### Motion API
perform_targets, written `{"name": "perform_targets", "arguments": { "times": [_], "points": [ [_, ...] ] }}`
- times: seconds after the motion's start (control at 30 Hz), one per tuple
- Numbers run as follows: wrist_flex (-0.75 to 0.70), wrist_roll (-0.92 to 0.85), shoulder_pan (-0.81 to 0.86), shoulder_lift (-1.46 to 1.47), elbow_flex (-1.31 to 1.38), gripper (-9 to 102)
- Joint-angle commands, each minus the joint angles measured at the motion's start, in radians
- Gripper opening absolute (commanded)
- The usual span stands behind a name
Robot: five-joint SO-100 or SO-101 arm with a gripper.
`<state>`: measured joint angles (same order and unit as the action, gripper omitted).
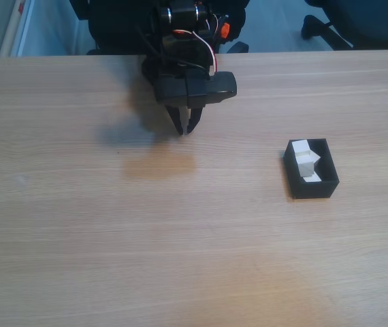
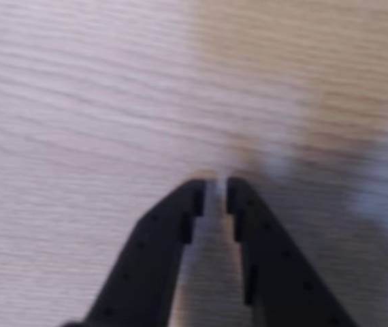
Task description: Pick blocks and place them in the box.
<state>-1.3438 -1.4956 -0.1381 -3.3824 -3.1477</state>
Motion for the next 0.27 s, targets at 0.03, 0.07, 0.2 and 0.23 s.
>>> {"name": "perform_targets", "arguments": {
  "times": [0.03,0.07,0.2,0.23],
  "points": [
    [-0.083,0.002,0.048,-0.029,-0.061,0],
    [-0.083,0.0,0.055,-0.029,-0.061,0],
    [-0.083,-0.008,0.078,-0.029,-0.061,0],
    [-0.083,-0.011,0.08,-0.029,-0.061,0]
  ]
}}
